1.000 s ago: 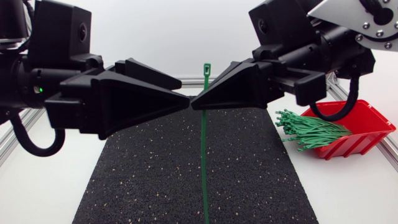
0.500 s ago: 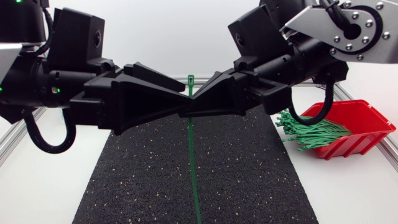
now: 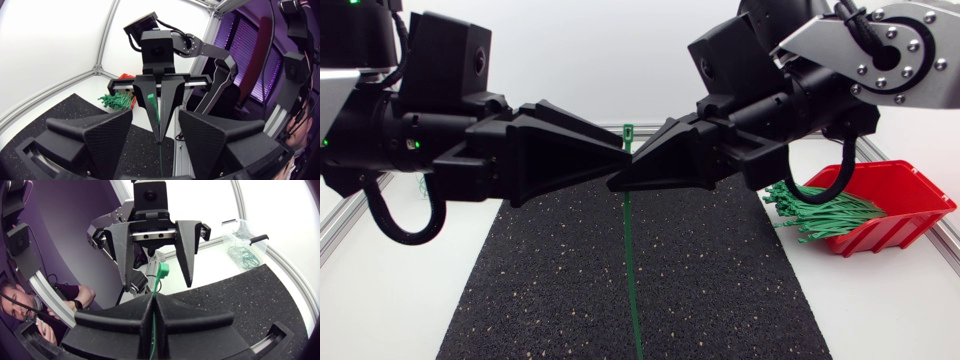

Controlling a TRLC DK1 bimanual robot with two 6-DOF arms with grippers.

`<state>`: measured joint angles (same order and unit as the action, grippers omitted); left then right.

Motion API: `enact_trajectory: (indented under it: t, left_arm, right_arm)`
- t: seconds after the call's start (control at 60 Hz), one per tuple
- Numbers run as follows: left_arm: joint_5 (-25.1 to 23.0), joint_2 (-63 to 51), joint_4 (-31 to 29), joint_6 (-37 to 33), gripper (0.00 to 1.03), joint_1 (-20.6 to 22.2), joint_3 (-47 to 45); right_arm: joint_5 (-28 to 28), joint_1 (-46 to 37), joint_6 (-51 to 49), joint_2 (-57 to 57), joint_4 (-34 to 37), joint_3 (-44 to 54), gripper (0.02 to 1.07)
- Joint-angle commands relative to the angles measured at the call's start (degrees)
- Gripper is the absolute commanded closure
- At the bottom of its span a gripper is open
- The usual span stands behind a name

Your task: Take a green cable tie from the red box, thread the tail through the head to close it, then place it in the transparent bin on the left.

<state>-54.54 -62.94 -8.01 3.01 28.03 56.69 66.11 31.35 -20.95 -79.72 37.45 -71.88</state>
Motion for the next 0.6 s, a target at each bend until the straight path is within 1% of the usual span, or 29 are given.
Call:
enact_trajectory:
  t: [0.0, 0.033, 0.133, 0.2, 0.367, 0.5, 0.583]
  left_arm:
    - [-0.5, -0.5, 1.0, 0.9, 0.49, -0.1, 0.1]
    - [-0.5, -0.5, 1.2, 1.1, 0.5, -0.2, 0.1]
    - [-0.5, -0.5, 1.9, 1.5, 0.57, -0.3, 0.0]
    - [-0.5, -0.5, 2.6, 1.9, 0.58, -0.3, -0.1]
    - [-0.5, -0.8, 3.7, 2.7, 0.7, -0.3, -0.1]
    - [-0.4, -1.7, 4.1, 2.7, 0.75, -0.3, -0.3]
    - [-0.5, -2.0, 4.1, 2.7, 0.75, -0.3, -0.2]
  right_arm:
    - [-0.4, -0.1, 1.1, 1.1, -0.4, 1.6, 1.01]
    - [-0.4, -0.1, 1.1, 1.1, -0.6, 1.6, 1.01]
    - [-0.5, 0.1, 1.1, 1.1, -0.7, 1.7, 1.01]
    - [-0.6, 0.1, 1.1, 1.1, -0.8, 1.7, 1.01]
    - [-0.9, 0.2, 1.1, 1.1, -1.0, 1.7, 1.01]
    - [-1.0, 0.2, 1.1, 1.2, -1.1, 1.7, 1.01]
    - [-1.3, 0.3, 1.1, 1.7, -1.2, 1.9, 1.01]
